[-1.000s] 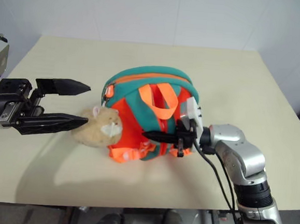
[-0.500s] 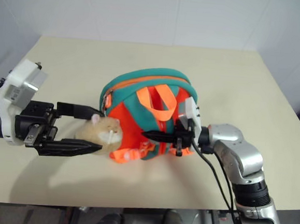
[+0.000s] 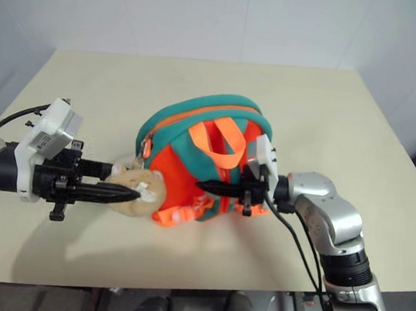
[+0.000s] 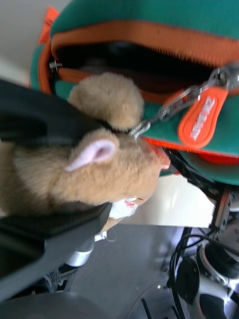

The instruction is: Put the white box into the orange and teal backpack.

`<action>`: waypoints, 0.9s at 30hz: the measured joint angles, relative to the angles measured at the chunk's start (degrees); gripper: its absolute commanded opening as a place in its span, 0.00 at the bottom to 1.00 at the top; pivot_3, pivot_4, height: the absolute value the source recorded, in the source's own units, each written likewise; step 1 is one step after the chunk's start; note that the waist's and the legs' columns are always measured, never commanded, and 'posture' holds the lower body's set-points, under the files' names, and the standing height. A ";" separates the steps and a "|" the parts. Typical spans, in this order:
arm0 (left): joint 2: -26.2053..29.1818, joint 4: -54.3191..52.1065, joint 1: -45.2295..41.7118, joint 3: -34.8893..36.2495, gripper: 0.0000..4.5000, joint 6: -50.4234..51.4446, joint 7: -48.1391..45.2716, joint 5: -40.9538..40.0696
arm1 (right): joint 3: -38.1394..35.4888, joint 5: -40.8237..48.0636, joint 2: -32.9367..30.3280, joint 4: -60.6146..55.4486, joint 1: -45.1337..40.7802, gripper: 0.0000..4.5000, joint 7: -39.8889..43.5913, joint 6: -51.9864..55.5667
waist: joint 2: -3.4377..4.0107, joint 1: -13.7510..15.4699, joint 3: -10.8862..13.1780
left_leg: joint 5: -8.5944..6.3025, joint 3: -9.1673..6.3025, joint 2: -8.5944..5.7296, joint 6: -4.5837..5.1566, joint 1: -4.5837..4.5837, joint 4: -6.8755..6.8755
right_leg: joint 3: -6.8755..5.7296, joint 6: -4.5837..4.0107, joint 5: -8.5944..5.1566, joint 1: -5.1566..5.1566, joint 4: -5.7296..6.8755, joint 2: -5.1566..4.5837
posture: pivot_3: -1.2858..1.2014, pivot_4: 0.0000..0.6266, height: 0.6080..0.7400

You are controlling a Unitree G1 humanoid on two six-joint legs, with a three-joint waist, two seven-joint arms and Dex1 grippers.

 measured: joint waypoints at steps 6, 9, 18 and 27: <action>-0.67 1.65 -2.79 -0.40 0.12 -0.70 -0.54 0.14 | 0.00 0.00 0.06 0.02 -0.03 0.12 -0.08 -0.10 | 0.00 0.03 0.00 | 0.00 0.00 0.00 0.00 0.00 0.00 | -0.01 0.00 0.00 0.00 0.01 0.00 | 0.52 0.24 1.00; -1.52 3.91 -4.99 -0.27 0.12 -1.52 -0.90 -0.36 | -0.01 0.02 0.08 0.02 -0.03 0.12 -0.13 -0.16 | 0.00 0.03 0.00 | 0.00 0.00 0.00 0.00 0.00 0.01 | -0.01 0.00 0.00 0.01 0.01 0.00 | 0.52 0.24 1.00; 1.54 13.50 -5.39 1.69 0.11 -5.99 -7.79 7.54 | -0.01 -0.56 0.29 0.27 0.54 0.12 -1.13 -1.40 | 0.00 0.00 0.00 | 0.00 0.01 0.00 0.00 0.00 0.00 | -0.01 0.00 0.00 0.00 0.00 0.00 | 0.52 0.24 1.00; 4.00 19.98 -3.93 -0.44 0.11 -11.01 -18.42 16.80 | -0.01 -0.77 1.33 0.23 1.02 0.12 -2.84 -1.50 | 0.01 0.00 0.00 | 0.00 0.02 0.02 0.01 0.00 -0.04 | -0.02 0.00 0.00 -0.01 0.00 0.02 | 0.52 0.24 1.00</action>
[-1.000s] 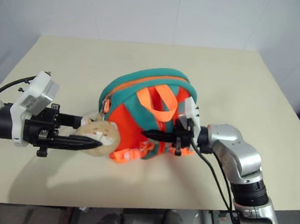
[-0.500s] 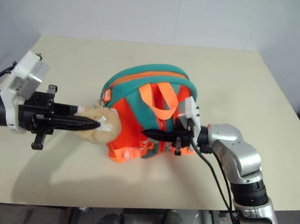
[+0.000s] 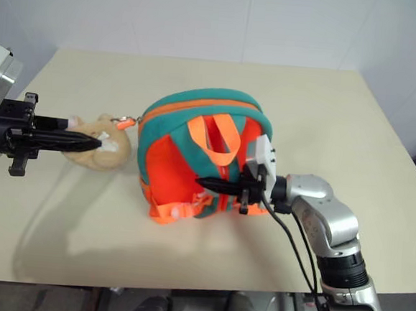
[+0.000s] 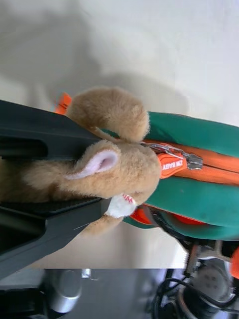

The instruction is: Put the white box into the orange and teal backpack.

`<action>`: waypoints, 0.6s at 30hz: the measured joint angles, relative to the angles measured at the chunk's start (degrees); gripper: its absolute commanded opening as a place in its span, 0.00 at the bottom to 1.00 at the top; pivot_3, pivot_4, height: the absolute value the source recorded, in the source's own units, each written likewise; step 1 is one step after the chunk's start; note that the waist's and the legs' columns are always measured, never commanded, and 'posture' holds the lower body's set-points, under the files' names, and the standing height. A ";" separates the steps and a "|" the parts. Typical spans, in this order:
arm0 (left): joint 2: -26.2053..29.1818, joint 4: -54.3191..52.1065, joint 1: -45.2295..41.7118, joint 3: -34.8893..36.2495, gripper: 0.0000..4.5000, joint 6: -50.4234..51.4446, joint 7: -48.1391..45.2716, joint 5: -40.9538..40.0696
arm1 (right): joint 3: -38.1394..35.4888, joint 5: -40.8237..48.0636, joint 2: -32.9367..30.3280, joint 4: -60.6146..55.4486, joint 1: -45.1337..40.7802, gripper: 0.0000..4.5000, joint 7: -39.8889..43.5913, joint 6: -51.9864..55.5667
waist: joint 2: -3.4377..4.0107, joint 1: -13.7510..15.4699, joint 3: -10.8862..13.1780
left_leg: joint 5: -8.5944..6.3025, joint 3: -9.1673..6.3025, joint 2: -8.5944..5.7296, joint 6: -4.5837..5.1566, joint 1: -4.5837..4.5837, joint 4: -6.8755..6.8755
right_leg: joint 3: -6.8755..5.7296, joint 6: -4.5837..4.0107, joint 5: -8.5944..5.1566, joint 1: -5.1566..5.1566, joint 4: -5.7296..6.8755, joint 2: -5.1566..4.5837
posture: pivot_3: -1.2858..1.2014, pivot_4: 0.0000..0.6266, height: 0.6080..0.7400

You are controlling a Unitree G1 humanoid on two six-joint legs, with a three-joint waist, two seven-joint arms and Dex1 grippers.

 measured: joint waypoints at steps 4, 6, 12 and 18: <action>0.79 2.15 1.84 -1.69 0.11 -1.63 -3.63 3.48 | 0.00 0.00 0.00 -0.07 0.12 0.12 -0.15 0.00 | 0.01 -0.19 0.00 | 0.00 0.02 0.01 0.01 0.01 -0.02 | 0.01 0.00 0.00 -0.02 0.01 0.00 | 0.52 0.24 1.00; 0.95 3.02 2.37 -2.69 0.11 -2.40 -5.08 5.19 | 0.00 0.00 0.00 -0.08 0.13 0.12 -0.16 0.00 | 0.01 -0.15 0.00 | 0.00 0.02 0.04 0.01 0.00 -0.03 | 0.01 -0.01 -0.01 -0.04 0.02 0.04 | 0.52 0.24 1.00; 1.58 6.36 4.45 -7.04 0.11 -5.73 -8.81 10.97 | 0.00 -0.07 0.01 -0.10 0.12 0.12 -0.17 0.00 | 0.01 -0.10 0.01 | -0.01 0.02 0.05 0.01 0.02 -0.06 | 0.01 -0.04 -0.02 -0.05 0.04 0.05 | 0.52 0.24 1.00; 0.30 9.49 3.58 -12.75 0.11 -8.61 -11.10 16.16 | 0.01 -0.33 0.29 -0.09 0.12 0.12 -0.22 -0.01 | 0.02 -0.09 0.01 | -0.01 0.03 0.05 0.01 0.02 -0.07 | 0.01 -0.04 -0.02 -0.05 0.05 0.05 | 0.52 0.24 1.00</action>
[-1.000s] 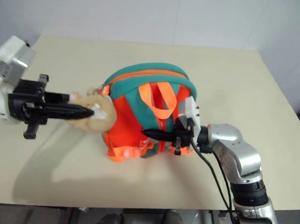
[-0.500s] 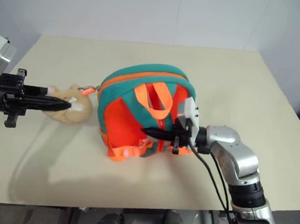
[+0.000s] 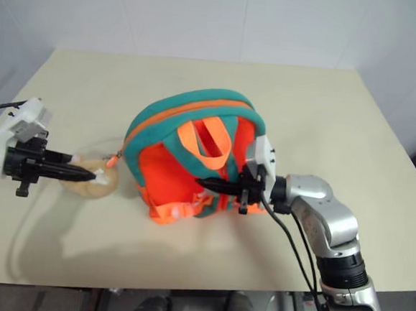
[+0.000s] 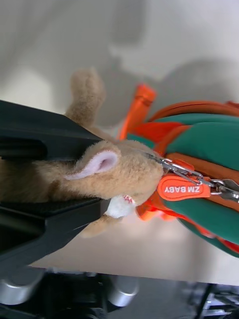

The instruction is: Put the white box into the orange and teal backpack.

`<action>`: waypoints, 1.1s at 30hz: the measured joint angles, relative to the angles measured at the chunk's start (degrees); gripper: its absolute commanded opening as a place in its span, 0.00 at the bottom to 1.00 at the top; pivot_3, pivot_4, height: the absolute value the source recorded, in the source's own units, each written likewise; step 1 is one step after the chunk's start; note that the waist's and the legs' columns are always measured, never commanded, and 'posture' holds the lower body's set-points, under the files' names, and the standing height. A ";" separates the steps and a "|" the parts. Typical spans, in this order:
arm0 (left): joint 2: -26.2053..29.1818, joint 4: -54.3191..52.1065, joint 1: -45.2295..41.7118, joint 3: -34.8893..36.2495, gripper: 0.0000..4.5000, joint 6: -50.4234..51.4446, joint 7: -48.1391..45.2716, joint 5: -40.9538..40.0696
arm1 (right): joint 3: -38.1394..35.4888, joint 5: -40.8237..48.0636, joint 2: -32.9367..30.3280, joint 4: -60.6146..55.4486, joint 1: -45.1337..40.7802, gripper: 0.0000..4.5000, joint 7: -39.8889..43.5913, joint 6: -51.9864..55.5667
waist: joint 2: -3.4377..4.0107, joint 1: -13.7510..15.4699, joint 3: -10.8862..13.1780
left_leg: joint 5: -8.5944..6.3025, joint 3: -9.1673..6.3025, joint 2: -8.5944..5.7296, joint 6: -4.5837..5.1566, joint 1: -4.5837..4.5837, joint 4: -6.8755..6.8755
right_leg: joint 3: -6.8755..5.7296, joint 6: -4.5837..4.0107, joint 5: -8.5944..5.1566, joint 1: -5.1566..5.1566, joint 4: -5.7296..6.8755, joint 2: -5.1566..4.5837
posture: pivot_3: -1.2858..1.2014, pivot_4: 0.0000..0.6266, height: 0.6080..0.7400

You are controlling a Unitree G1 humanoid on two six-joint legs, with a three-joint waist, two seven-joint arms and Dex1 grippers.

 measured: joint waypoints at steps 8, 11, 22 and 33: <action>-3.45 3.13 -3.07 -7.47 0.11 -2.31 -2.44 5.82 | 0.01 -0.05 0.35 -0.13 0.03 0.12 -0.52 0.03 | 0.00 0.00 0.00 | 0.00 0.00 0.00 0.00 -0.01 0.02 | 0.00 0.00 0.00 -0.01 0.03 0.01 | 0.52 0.24 1.00; -4.61 3.99 -4.00 -8.97 0.11 -2.41 -3.26 7.40 | 0.00 -0.05 0.39 -0.19 0.08 0.12 -0.67 0.03 | 0.00 -0.01 0.00 | 0.00 0.00 0.00 0.00 -0.01 0.02 | 0.00 0.00 0.00 -0.01 0.03 0.01 | 0.52 0.24 1.00; -12.76 8.69 -9.86 -15.95 0.11 -6.15 -3.59 16.69 | 0.15 -0.07 1.11 -1.01 0.66 0.12 -1.87 0.08 | -0.01 0.07 -0.01 | 0.00 -0.01 0.00 0.00 -0.01 0.12 | 0.00 0.00 0.00 0.00 0.11 0.01 | 0.52 0.24 1.00; -19.65 16.72 -14.92 -16.10 0.11 -10.39 -1.16 22.26 | 0.18 0.87 2.01 -6.84 3.43 0.12 -5.57 1.70 | -0.02 0.37 -0.02 | 0.00 -0.05 -0.01 0.00 0.00 0.40 | -0.02 0.05 0.03 0.11 0.21 0.00 | 0.52 0.24 1.00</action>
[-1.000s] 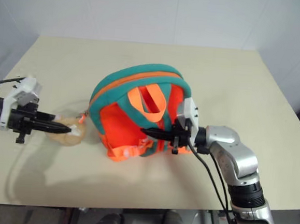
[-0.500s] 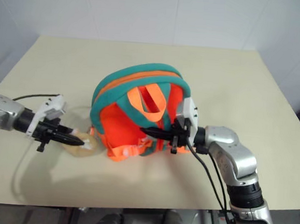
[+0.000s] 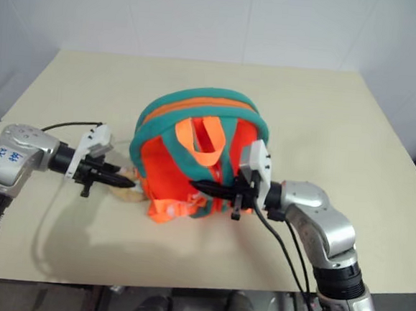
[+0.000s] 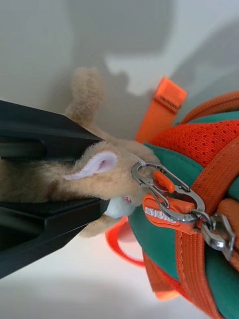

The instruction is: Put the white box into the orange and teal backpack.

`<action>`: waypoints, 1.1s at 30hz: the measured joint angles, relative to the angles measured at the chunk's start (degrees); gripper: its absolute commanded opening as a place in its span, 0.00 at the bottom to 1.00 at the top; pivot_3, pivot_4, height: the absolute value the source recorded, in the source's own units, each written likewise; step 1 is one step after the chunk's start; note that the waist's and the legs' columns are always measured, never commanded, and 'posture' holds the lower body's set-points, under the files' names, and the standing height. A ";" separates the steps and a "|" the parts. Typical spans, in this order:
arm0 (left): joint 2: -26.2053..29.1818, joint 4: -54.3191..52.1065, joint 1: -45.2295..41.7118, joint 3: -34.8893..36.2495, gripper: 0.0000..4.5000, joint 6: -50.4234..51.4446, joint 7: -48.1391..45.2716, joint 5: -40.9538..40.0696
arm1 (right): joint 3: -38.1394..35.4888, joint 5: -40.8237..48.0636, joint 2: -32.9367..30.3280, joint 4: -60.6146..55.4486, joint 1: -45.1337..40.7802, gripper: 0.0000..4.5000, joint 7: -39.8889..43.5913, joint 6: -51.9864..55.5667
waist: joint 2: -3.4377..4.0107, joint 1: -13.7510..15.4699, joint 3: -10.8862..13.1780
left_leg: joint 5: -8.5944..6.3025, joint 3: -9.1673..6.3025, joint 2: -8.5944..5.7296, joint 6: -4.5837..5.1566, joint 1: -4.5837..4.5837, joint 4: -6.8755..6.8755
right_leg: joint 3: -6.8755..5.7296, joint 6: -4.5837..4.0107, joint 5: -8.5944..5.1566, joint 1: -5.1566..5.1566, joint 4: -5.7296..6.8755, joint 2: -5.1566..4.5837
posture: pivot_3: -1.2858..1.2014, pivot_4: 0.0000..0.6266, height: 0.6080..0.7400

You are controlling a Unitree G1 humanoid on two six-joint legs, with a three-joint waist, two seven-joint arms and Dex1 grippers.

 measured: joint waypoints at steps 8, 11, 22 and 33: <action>-1.76 0.90 -0.16 1.21 0.19 -2.66 1.00 1.23 | 0.06 1.04 -0.03 -1.66 1.11 0.19 -1.40 1.68 | 0.00 0.09 0.00 | -0.05 -0.02 -0.01 0.08 -0.06 0.27 | 0.00 0.04 0.03 0.05 0.04 0.00 | 0.52 0.24 1.00; -1.41 0.40 -0.12 1.31 0.39 -2.97 1.00 1.82 | 0.06 1.09 -1.41 -1.77 1.10 0.40 -1.45 2.87 | 0.00 0.08 0.00 | -0.06 -0.02 -0.01 0.10 -0.07 0.26 | 0.00 0.04 0.03 0.05 0.03 0.00 | 0.52 0.24 1.00; 4.10 -0.93 1.44 10.37 1.00 -0.52 1.13 -0.07 | -1.07 2.91 -9.06 -2.08 0.90 1.00 0.97 4.94 | 0.00 -0.25 0.00 | -0.14 0.00 0.00 0.25 -0.10 0.21 | 0.00 0.04 0.02 0.01 -0.09 0.00 | 0.52 0.24 1.00; 4.37 5.48 9.14 24.83 1.00 -9.36 0.25 -5.65 | -14.94 1.02 -26.06 1.21 9.62 1.00 4.99 3.99 | 0.02 1.04 0.01 | -0.25 0.13 -0.01 0.34 -0.14 0.27 | 0.00 0.04 0.02 0.02 -0.19 -0.05 | 0.52 0.24 1.00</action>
